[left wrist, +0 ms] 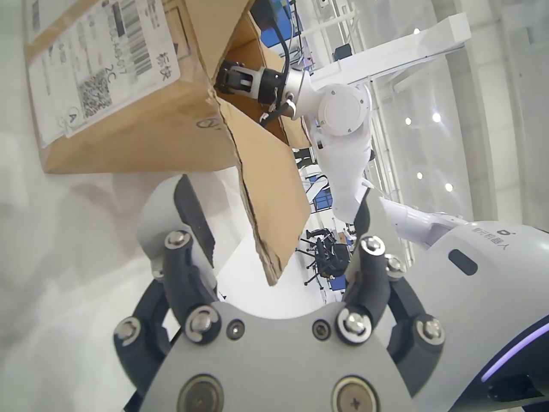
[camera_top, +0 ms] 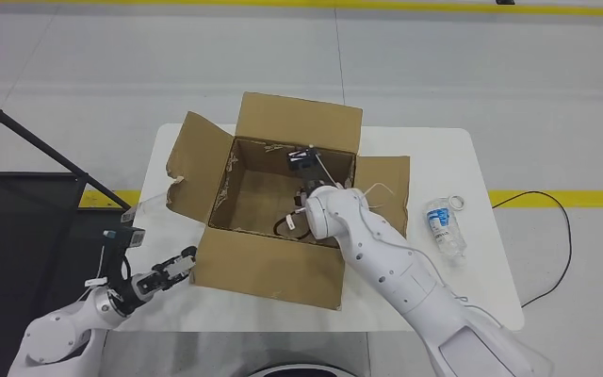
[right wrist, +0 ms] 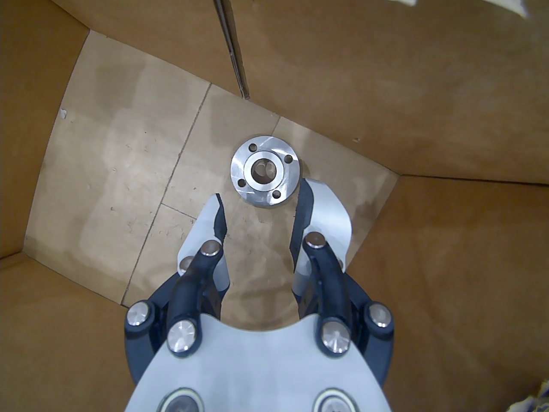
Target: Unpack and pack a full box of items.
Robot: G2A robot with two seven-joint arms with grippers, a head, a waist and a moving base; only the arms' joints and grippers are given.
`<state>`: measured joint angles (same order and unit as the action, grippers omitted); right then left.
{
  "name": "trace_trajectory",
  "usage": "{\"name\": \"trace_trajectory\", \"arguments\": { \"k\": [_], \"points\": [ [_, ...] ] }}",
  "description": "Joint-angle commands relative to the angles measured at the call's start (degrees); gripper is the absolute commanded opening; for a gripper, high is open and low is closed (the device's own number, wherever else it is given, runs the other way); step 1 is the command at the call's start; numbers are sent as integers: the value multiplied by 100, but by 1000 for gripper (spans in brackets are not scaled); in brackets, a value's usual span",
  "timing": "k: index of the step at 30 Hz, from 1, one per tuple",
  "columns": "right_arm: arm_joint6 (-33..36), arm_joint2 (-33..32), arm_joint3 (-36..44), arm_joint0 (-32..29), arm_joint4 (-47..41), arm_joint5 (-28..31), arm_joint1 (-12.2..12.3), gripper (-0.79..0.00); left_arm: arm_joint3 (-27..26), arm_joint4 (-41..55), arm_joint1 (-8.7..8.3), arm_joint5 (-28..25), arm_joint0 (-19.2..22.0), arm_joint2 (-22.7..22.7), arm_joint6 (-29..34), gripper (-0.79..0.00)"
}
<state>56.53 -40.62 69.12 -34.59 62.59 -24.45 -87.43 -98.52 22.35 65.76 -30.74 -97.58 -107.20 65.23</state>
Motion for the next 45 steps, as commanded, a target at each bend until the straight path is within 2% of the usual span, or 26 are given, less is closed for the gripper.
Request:
{"name": "trace_trajectory", "arguments": {
  "k": [1, 4, 9, 12, 16, 19, 26, 29, 30, 34, 35, 37, 45],
  "points": [
    [4, -38, 15, -25, 24, 23, -5, -406, 4, -23, -9, 29, 9, 32, -49, -446],
    [2, -94, 27, -64, 70, 45, -15, -406, -1, -85, -24, 58, 9, 67, -103, -533],
    [-29, -196, 19, -110, 62, 184, -35, -403, -36, -155, -50, 52, -12, 119, -149, -733],
    [-33, -232, 14, -127, 110, 184, -52, -403, -47, -135, -68, 49, -24, 135, -129, -785],
    [-37, -245, -7, -136, 169, 172, -89, -406, -68, -106, -97, -11, -47, 155, -15, -745],
    [-45, -257, -63, -118, 162, 194, -125, -406, -81, -119, -115, -49, -68, 169, 5, -785],
    [-32, -251, -225, -44, 137, 252, -221, -403, -74, -178, -155, -78, -95, 237, 16, -785],
    [-30, -249, -294, -18, 150, 255, -259, -403, -75, -192, -174, -101, -106, 266, 49, -748],
    [-33, -251, -316, -10, 156, 254, -271, -406, -77, -200, -180, -119, -113, 272, 63, -779],
    [-34, -259, -395, 15, 173, 246, -314, -403, -101, -193, -201, -174, -148, 294, 74, -785],
    [-30, -258, -415, 23, 176, 252, -326, -403, -108, -190, -206, -190, -160, 305, 86, -767],
    [-23, -262, -463, 40, 171, 281, -350, -400, -113, -189, -218, -219, -174, 331, 124, -662],
    [-5, -280, -654, 98, 229, 270, -437, -394, -117, -140, -271, -409, -235, 388, 290, -520]
  ]
}}
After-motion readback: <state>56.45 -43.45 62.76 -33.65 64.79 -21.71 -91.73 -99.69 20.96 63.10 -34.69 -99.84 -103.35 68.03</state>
